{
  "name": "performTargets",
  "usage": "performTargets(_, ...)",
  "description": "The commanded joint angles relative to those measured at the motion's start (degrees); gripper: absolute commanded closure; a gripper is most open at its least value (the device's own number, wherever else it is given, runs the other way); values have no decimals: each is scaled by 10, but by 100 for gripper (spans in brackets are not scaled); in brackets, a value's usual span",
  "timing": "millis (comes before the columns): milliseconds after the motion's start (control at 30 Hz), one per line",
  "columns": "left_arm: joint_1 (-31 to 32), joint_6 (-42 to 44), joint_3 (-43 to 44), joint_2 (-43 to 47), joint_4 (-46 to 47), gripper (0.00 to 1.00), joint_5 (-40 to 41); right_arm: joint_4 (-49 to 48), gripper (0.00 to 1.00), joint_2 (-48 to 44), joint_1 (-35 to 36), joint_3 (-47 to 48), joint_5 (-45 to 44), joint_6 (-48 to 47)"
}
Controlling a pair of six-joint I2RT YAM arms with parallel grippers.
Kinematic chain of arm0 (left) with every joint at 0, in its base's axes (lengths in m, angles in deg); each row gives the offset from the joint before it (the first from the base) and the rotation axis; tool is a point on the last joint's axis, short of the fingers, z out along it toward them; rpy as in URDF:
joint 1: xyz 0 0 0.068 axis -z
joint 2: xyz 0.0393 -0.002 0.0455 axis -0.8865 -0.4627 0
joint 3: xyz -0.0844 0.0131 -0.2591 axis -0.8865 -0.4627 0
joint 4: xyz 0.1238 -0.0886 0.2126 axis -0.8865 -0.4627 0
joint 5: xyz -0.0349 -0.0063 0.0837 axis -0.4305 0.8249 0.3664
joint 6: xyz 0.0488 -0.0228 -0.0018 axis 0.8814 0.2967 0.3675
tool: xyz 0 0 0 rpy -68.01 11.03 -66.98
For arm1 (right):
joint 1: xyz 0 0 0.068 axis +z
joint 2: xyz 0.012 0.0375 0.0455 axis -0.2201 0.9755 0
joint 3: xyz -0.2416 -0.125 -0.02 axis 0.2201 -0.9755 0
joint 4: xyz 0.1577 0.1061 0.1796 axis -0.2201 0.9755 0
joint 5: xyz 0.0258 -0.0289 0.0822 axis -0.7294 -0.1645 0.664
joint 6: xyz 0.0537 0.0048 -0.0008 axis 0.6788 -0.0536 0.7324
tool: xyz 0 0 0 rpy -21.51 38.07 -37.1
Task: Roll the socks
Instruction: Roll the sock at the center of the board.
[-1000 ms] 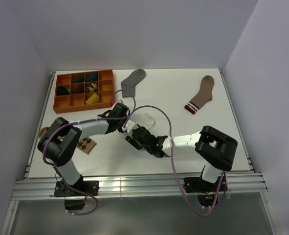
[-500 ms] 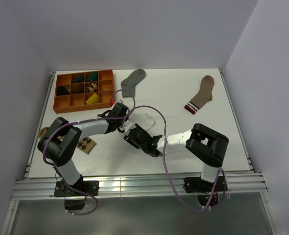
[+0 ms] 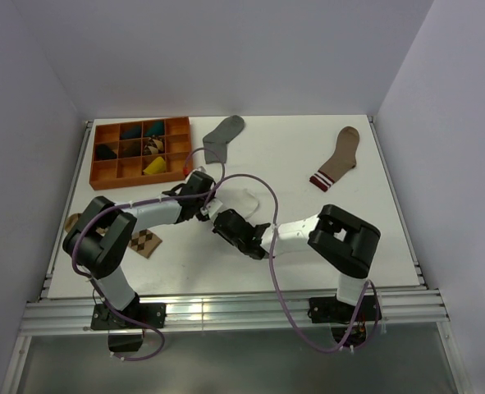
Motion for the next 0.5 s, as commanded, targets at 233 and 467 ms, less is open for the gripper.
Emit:
performTargets(233,-13,-36,-51,61,-9,52,43,64,100,-26,-94,-4,259,117)
performTargets(467,-28,-72,-105,156,29,32,82,80,100,-5,-169,14,448,167)
